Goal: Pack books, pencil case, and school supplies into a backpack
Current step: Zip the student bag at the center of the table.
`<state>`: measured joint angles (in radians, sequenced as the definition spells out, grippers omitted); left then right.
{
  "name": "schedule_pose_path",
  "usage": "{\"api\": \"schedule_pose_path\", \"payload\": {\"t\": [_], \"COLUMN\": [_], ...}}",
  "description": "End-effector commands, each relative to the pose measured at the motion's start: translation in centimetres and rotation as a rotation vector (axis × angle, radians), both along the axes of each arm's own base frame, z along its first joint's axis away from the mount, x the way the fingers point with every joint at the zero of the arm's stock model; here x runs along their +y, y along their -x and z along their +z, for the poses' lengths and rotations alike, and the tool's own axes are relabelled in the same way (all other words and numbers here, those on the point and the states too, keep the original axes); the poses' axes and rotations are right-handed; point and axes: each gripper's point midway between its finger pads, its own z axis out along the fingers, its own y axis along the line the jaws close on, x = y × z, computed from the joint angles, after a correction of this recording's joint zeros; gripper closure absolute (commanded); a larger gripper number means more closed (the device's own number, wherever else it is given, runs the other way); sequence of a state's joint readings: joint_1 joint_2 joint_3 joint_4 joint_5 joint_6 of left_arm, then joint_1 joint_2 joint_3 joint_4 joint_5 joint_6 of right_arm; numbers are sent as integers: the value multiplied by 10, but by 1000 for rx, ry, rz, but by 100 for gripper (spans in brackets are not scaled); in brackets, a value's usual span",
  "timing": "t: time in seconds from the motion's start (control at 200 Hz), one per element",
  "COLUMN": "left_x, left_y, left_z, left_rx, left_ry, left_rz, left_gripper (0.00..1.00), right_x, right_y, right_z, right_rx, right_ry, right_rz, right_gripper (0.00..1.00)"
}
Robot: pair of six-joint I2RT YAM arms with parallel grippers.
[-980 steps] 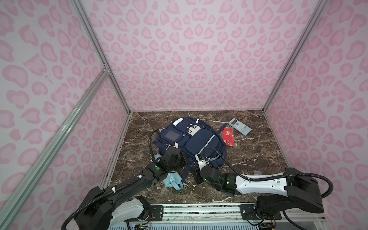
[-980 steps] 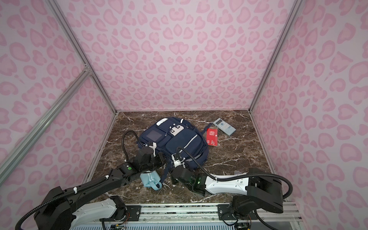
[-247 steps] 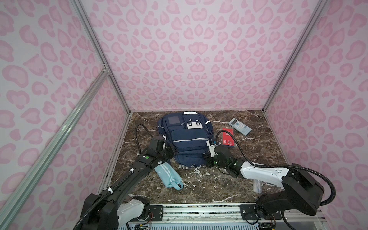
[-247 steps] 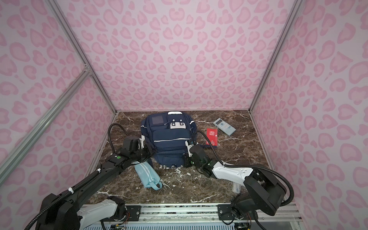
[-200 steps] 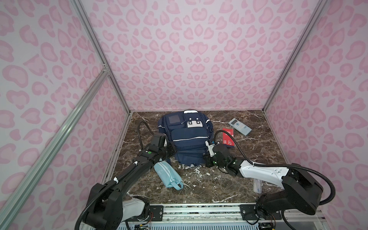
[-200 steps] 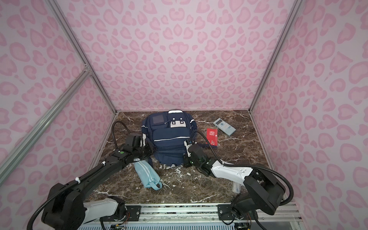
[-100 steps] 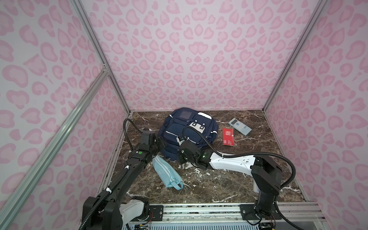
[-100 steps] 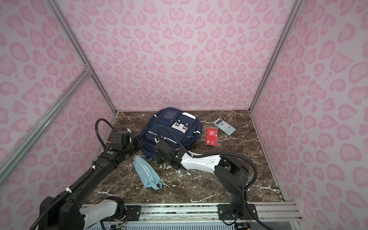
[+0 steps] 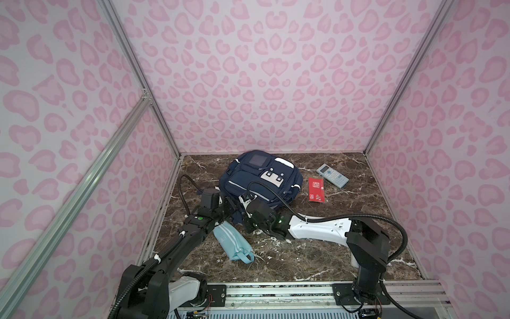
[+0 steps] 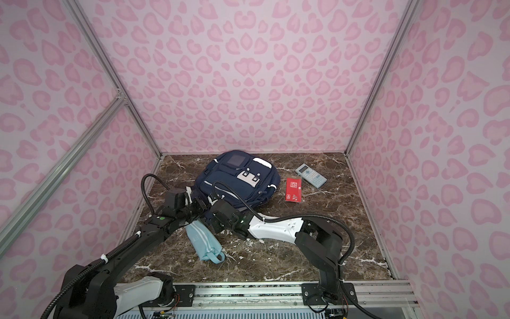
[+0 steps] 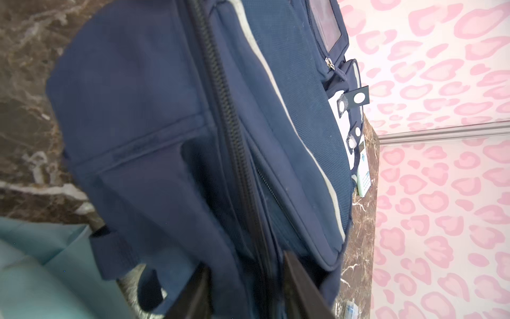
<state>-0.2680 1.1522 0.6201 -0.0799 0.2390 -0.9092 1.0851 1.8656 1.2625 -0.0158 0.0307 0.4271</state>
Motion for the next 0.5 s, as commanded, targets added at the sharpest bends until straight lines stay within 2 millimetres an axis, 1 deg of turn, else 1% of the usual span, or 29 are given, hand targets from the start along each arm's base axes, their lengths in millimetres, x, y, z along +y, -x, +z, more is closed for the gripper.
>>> {"api": "schedule_pose_path", "payload": {"t": [0.0,0.035,0.105,0.15,0.205,0.235,0.29,0.325,0.34,0.38,0.495], "left_x": [-8,-8,-13,-19,-27,-33,-42,-45,-45,-45,-56], "left_y": [-2,-3,-8,-12,-17,-18,-19,-19,-18,-18,-19], "left_z": [16,12,1,-5,-11,-16,-21,-22,-22,-21,-2], "left_rx": [-59,-57,-27,-12,1,16,42,47,47,45,18], "left_ry": [61,60,57,59,61,62,78,86,88,94,163], "left_rz": [-16,-15,-36,-62,-85,-104,-134,-140,-141,-135,-155], "left_gripper": [51,45,40,36,36,42,76,95,97,97,97], "right_x": [6,7,11,15,19,21,24,26,27,32,56], "right_y": [0,0,4,8,12,13,13,12,11,9,1], "right_z": [2,5,9,13,15,16,18,19,19,20,25], "right_rx": [-5,-8,-16,-26,-34,-40,-41,-41,-42,-40,-37], "right_ry": [-38,-45,-53,-54,-55,-57,-71,-79,-81,-90,-121], "right_rz": [17,20,44,63,90,93,98,99,99,102,119], "right_gripper": [100,100,100,100,100,100,100,100,100,100,100]}}
